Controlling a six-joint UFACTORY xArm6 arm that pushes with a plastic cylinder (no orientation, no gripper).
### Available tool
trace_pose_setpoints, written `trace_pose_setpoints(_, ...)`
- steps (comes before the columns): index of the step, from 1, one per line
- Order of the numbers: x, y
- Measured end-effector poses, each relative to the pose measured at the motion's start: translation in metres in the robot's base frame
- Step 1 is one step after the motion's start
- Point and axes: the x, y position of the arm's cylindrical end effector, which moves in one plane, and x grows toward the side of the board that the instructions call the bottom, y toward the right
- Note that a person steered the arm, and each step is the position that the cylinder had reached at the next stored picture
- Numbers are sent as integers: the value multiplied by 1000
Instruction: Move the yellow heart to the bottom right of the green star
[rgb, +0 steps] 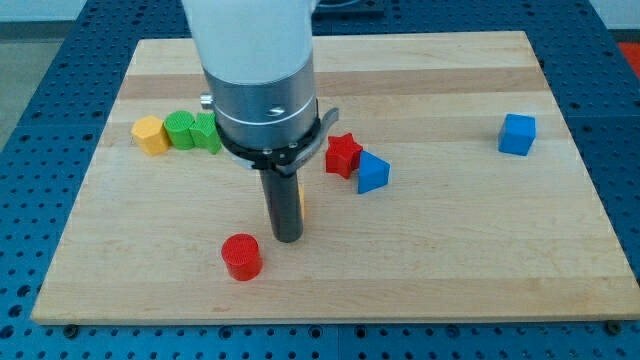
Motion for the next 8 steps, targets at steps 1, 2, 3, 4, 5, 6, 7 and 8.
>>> trace_pose_setpoints(1,-2,20)
trace_pose_setpoints(2,-11,31)
trace_pose_setpoints(3,-15,25)
trace_pose_setpoints(4,-15,7)
trace_pose_setpoints(5,-15,-10)
trace_pose_setpoints(6,-24,-16)
trace_pose_setpoints(7,-33,-28)
trace_pose_setpoints(8,-39,-31)
